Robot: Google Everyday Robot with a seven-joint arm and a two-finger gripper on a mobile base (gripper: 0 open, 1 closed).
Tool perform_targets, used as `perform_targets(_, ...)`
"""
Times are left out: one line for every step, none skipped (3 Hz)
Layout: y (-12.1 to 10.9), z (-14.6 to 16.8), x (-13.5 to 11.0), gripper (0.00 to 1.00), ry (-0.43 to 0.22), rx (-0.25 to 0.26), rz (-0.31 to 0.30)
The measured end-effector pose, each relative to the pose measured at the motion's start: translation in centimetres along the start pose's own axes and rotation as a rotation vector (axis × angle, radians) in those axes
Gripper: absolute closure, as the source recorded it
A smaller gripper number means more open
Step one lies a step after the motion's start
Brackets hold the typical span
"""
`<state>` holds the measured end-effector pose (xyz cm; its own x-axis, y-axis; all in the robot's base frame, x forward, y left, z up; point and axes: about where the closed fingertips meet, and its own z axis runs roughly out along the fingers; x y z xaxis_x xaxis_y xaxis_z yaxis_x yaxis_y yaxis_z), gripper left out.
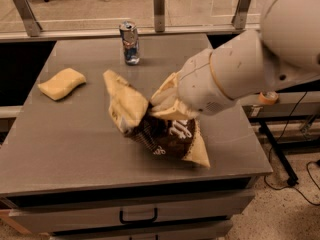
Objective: Pick brown chip bag
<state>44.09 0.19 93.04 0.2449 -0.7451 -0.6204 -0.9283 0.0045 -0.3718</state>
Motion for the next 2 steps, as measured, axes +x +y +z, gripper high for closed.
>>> perform_targets(-3.84,-6.32,-1.14,1.00,-0.056,0.121,0.004)
perform_targets(-3.79,-6.28,-1.14,1.00,-0.055,0.120,0.003)
